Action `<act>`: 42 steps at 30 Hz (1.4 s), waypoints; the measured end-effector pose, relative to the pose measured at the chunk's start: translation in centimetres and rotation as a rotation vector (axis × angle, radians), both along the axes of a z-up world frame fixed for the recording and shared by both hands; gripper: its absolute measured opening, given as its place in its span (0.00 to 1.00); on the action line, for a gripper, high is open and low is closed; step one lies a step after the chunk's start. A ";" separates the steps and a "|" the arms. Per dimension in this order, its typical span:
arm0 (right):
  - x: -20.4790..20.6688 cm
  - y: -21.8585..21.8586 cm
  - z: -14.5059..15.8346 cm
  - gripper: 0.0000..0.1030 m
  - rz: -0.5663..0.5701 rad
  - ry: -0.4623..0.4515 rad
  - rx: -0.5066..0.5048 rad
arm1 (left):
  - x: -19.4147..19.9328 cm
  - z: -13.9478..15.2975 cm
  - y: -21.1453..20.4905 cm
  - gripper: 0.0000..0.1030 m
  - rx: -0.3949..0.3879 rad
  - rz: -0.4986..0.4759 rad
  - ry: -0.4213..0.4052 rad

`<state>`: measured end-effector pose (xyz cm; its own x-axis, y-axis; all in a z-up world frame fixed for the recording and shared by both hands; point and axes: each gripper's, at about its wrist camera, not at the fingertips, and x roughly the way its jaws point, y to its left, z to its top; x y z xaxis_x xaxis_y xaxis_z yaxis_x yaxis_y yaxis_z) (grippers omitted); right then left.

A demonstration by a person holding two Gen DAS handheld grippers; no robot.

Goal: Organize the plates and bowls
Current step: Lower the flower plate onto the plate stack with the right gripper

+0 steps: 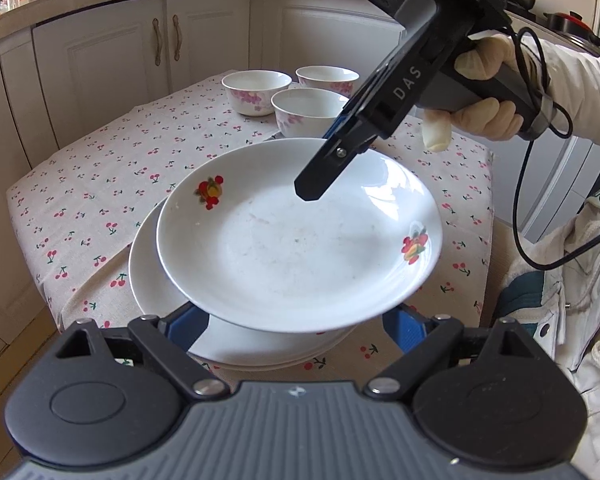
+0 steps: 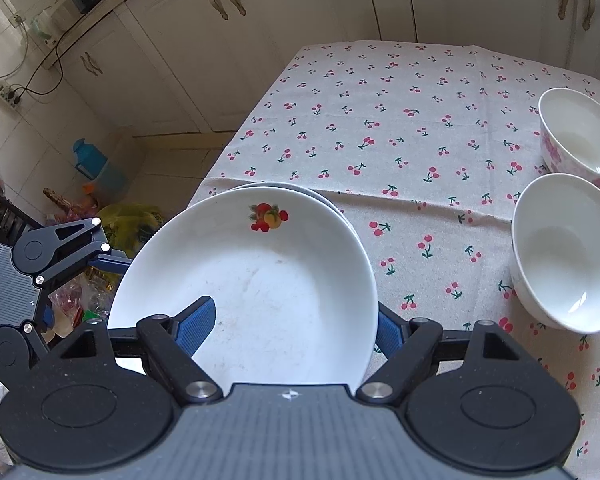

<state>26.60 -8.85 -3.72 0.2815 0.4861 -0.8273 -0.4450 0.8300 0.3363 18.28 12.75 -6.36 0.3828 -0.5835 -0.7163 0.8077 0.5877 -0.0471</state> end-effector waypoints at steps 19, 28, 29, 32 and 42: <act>-0.1 -0.2 -0.4 0.84 -0.016 0.026 -0.005 | 0.9 -0.9 0.0 0.90 0.003 0.023 0.051; -0.8 -0.5 0.1 0.84 -0.031 0.030 -0.010 | 1.2 -0.9 -0.3 0.91 0.028 0.022 0.045; -0.9 -0.5 0.1 0.84 -0.032 0.030 -0.009 | 1.2 -1.0 -0.3 0.92 0.030 0.021 0.044; -1.1 -0.6 0.2 0.84 -0.037 0.033 -0.006 | 1.3 -1.0 -0.3 0.93 0.033 0.021 0.046; -1.6 -0.6 0.5 0.84 -0.048 0.035 -0.025 | 1.9 -1.0 -0.6 0.94 0.057 0.018 0.067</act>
